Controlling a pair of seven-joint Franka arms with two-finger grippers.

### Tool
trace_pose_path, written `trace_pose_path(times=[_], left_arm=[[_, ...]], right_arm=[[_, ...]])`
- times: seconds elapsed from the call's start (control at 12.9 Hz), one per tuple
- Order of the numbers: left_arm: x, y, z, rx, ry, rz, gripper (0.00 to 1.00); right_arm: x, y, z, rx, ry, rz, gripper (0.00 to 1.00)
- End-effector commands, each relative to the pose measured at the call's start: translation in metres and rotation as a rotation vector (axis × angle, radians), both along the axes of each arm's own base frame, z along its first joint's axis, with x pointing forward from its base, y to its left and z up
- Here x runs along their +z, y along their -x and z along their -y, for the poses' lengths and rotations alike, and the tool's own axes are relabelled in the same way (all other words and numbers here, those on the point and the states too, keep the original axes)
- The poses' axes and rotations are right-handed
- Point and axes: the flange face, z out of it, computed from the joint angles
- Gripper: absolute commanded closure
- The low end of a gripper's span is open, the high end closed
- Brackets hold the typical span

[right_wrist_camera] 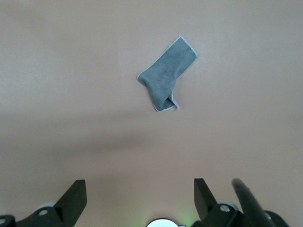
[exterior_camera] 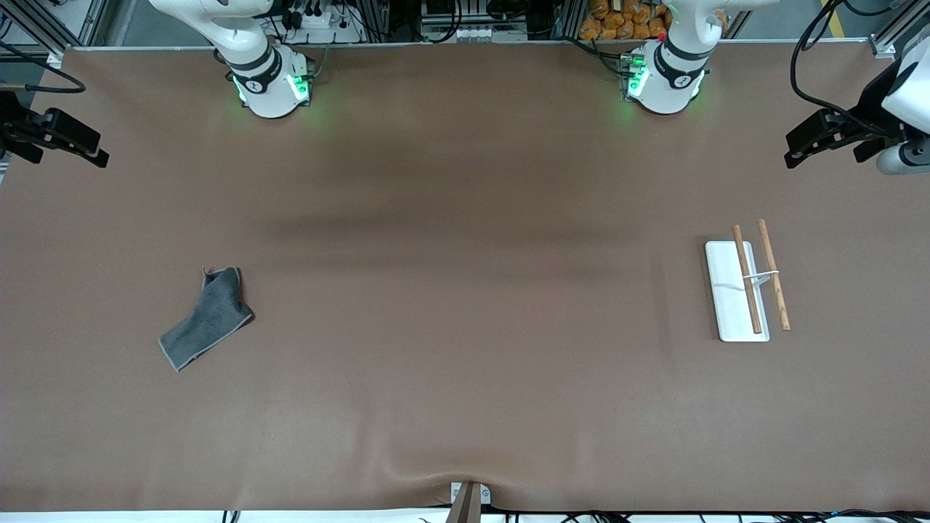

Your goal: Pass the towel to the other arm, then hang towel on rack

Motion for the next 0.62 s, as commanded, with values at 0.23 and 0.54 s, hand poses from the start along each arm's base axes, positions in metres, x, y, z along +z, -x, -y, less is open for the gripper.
trace_pose_path(times=[0.23, 0.54], left_arm=[[0.008, 0.0, -0.003, -0.02, -0.013, 0.012, 0.0], [-0.001, -0.004, 0.005, -0.025, -0.01, -0.008, 0.0]], right_arm=[[-0.002, -0.002, -0.003, -0.01, 0.002, 0.005, 0.0], [-0.004, -0.002, -0.003, -0.012, 0.002, 0.002, 0.0]])
